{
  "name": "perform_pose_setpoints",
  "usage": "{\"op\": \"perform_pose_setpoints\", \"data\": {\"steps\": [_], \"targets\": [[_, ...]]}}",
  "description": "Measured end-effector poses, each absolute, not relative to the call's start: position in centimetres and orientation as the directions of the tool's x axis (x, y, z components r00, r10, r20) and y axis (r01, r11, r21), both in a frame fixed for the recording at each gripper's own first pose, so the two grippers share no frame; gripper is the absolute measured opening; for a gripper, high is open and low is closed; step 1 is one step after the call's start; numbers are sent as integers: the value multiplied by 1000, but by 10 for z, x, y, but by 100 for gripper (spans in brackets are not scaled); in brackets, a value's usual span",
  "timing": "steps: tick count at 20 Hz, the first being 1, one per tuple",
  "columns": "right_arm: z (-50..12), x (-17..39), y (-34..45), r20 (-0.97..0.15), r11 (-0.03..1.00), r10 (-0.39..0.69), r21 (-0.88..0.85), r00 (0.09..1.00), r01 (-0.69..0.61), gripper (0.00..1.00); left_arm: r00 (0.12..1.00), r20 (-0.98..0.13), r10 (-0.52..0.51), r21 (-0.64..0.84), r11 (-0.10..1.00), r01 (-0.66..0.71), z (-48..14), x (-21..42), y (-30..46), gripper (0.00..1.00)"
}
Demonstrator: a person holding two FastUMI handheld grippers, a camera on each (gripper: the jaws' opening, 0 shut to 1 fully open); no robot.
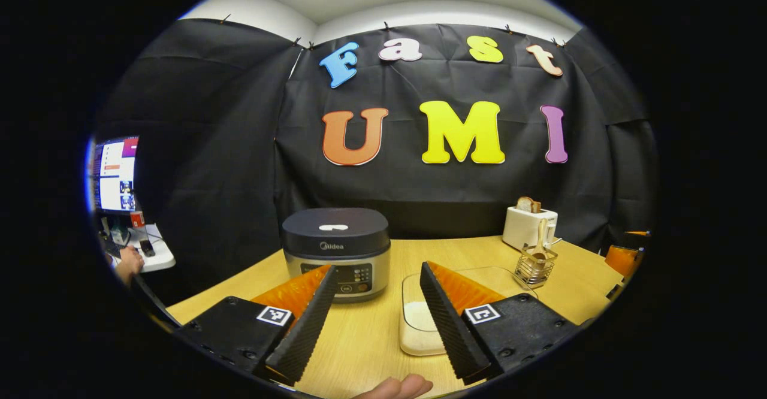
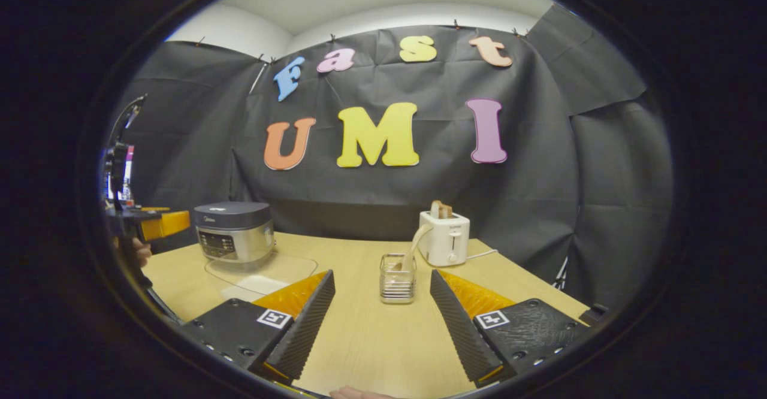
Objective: Close the left gripper, press the button to open the rice cooker; take a wooden spoon from the chopstick holder with the right hand, scoop a spoonful of rice and pour it into the rice cooker, then put the wooden spoon back into the chopstick holder.
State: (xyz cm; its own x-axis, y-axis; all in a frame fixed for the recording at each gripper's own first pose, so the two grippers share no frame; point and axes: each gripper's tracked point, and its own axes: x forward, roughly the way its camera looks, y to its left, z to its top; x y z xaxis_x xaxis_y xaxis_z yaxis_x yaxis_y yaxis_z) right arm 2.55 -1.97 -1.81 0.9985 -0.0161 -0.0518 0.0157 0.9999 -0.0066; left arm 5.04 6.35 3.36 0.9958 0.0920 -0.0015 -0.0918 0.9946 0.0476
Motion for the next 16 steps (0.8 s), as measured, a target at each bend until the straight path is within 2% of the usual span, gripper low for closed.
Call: {"op": "perform_pose_setpoints", "data": {"steps": [6, 8, 10, 11, 12, 13, 14, 16], "targets": [[-32, 62, -22, -112, 1000, -12, -7, 994, 12, 96, 990, -38, 138, 58, 989, -136, 66, 109, 102, 68], [-32, 75, -22, -123, 1000, -8, -9, 992, 7, 96, 989, -63, 137, 34, 990, -135, 71, 133, 113, 51], [-34, 88, -23, -129, 1000, -4, -23, 992, 1, 95, 987, -103, 125, 24, 992, -123, 69, 156, 119, 44], [-33, 94, -25, -128, 1000, -8, -29, 992, 4, 95, 984, -128, 123, 40, 992, -119, 66, 165, 122, 35], [-32, 100, -26, -128, 1000, -9, -29, 992, 5, 95, 979, -156, 133, 66, 990, -125, 61, 175, 126, 32], [-34, 105, -27, -133, 1000, -7, -23, 991, 4, 95, 969, -181, 166, 91, 984, -152, 57, 181, 136, 23], [-35, 110, -28, -140, 1000, -3, -12, 990, 1, 95, 964, -200, 176, 106, 982, -157, 55, 187, 142, 4], [-42, 118, -30, -161, 1000, 9, 6, 987, -8, 95, 954, -241, 176, 87, 983, -159, 45, 201, 143, 5]]}}
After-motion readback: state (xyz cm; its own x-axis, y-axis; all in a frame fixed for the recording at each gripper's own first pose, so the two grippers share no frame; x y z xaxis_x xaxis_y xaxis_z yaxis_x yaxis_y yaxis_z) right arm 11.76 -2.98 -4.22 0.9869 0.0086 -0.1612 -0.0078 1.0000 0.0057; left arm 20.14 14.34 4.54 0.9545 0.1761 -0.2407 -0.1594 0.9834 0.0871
